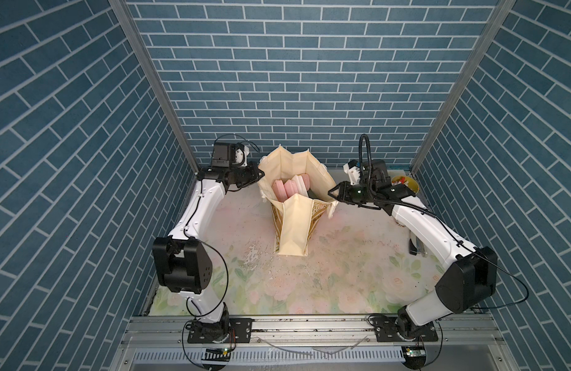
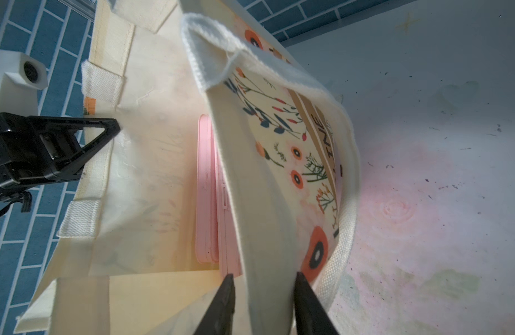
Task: Take out the pencil case from the canvas bag
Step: Pick up the canvas bag from the center of the board.
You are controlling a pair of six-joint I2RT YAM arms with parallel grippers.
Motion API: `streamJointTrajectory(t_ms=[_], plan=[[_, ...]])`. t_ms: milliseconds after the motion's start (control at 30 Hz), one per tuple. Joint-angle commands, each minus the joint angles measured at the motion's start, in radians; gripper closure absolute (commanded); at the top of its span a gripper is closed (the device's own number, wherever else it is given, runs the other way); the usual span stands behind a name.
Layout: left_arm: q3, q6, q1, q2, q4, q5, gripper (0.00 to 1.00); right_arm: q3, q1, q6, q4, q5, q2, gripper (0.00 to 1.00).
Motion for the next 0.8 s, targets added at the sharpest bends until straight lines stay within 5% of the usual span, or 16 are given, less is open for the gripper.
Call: streamJointTrajectory(t_ms=[0,433,600,767], plan=[[0.112,0.058,-0.012,0.027,-0.060,-0.033,1.00,0.047,0.026,0.012,-0.019,-0.042,0.020,0.68],[0.841,0.299,-0.110,0.322,-0.530,-0.048,1.00,-0.015,0.162,0.122,0.169,-0.069,0.038,0.73],[0.765,0.373,-0.151,0.265,-0.553,-0.023,1.00,-0.050,0.186,0.129,0.163,-0.031,0.039,0.70],[0.524,0.414,-0.168,0.143,-0.466,0.032,1.00,-0.077,0.186,0.054,0.085,0.059,-0.014,0.60]])
